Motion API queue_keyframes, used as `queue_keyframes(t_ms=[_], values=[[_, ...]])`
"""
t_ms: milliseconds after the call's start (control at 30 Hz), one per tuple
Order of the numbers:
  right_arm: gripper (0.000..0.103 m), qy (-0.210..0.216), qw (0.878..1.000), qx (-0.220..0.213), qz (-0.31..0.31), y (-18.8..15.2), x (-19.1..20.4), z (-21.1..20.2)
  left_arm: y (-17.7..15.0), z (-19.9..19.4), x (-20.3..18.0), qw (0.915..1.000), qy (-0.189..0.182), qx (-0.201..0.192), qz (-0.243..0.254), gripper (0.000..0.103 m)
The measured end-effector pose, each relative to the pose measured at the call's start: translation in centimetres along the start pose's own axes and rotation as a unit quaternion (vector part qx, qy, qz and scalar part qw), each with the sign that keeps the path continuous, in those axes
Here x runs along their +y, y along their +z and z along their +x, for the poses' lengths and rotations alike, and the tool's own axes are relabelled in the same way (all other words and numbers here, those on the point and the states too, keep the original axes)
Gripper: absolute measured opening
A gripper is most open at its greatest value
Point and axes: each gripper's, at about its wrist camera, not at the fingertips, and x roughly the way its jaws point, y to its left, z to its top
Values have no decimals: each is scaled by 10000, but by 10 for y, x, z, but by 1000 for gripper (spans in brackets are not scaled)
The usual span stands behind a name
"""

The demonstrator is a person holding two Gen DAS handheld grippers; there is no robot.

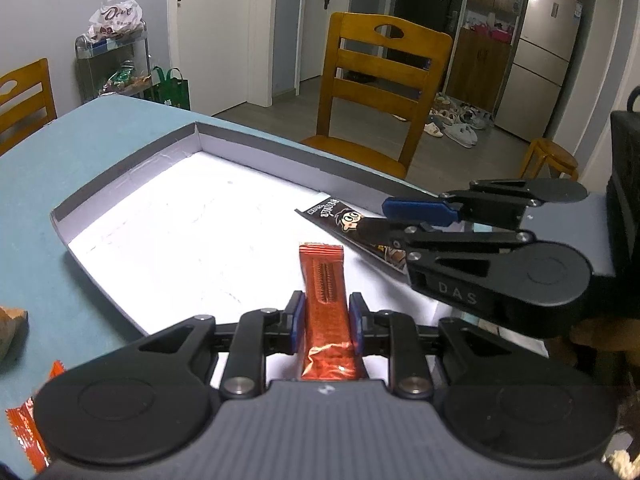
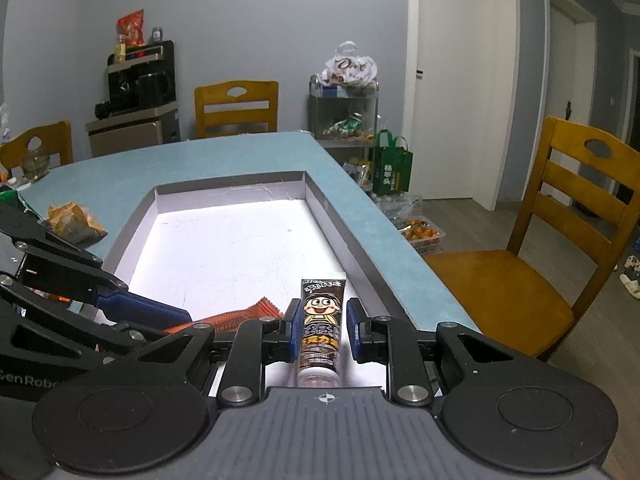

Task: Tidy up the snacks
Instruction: 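Carry both snacks into the grey box and open both tools, then move both tools back over the remaining snacks on the table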

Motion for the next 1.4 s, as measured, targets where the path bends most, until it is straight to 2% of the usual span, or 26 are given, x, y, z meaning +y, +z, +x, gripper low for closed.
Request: queue_keyframes(t_ms=[67,133,167,200,400,567,967,1100,1267,1400], values=[[25,-4,10000,-9,-17,-2,1,-1,2,1,1,10000,-21,-9,6,23],[25,-6,10000,-26,-25,-2,2,-2,1,-1,2,10000,-32,-28,4,35],[25,-8,10000,-36,-27,-4,3,-4,0,-1,2,10000,-22,-44,1,45],[25,-11,10000,-38,-26,-3,3,-4,0,-2,3,10000,-12,-75,-4,49],[25,18,10000,-33,-5,-5,4,-8,-4,-9,5,9999,85,-139,-29,58],[34,25,10000,-18,-6,-1,5,-11,-6,-20,8,9995,132,-262,-69,68],[54,45,9999,-145,-4,6,12,-19,-18,-54,16,9977,356,-568,-89,81],[57,50,9998,-183,-42,10,18,-22,-23,-63,21,9972,389,-619,-151,84],[68,37,9997,-236,-69,13,23,-25,-31,-76,27,9964,437,-703,-177,86],[75,59,9995,-283,-94,16,30,-28,-39,-87,32,9951,500,-825,-221,91]])
